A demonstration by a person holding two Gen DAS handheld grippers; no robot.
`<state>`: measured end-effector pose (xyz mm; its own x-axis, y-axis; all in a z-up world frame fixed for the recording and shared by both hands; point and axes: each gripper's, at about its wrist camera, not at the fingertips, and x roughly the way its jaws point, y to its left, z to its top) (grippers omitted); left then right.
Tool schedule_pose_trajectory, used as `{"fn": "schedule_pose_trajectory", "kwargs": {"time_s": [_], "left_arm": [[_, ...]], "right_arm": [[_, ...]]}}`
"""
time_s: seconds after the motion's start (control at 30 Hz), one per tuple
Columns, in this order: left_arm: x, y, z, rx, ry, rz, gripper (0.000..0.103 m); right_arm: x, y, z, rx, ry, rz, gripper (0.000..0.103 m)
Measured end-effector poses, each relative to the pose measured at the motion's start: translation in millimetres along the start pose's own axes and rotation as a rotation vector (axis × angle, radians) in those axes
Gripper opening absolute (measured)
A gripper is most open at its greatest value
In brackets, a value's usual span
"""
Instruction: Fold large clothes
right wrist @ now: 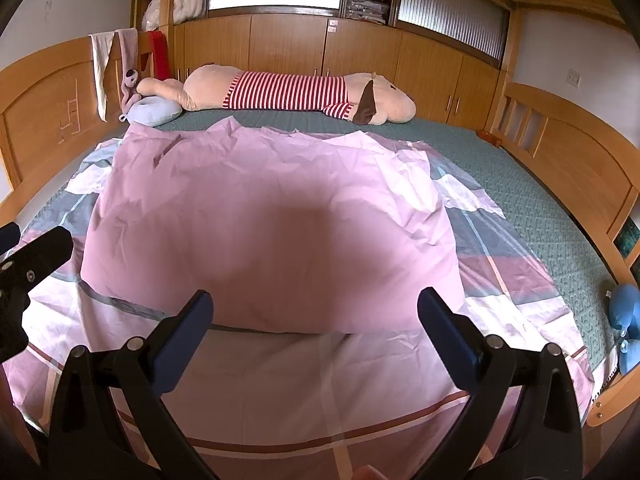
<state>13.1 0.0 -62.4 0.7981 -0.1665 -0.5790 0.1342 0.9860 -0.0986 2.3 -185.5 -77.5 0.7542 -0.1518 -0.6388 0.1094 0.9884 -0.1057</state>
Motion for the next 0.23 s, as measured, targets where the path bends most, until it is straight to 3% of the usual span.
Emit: {"fn": "schedule_pose_trajectory", "kwargs": {"time_s": [0.1, 0.23], "left_arm": [[5, 1, -1, 0.000, 0.013, -0.013, 0.101], [26, 0, -9, 0.006, 0.025, 0.024, 0.101]], "right_arm": [[3, -3, -1, 0.003, 0.006, 0.001, 0.102], [28, -10, -9, 0.016, 0.051, 0.020, 0.102]]}}
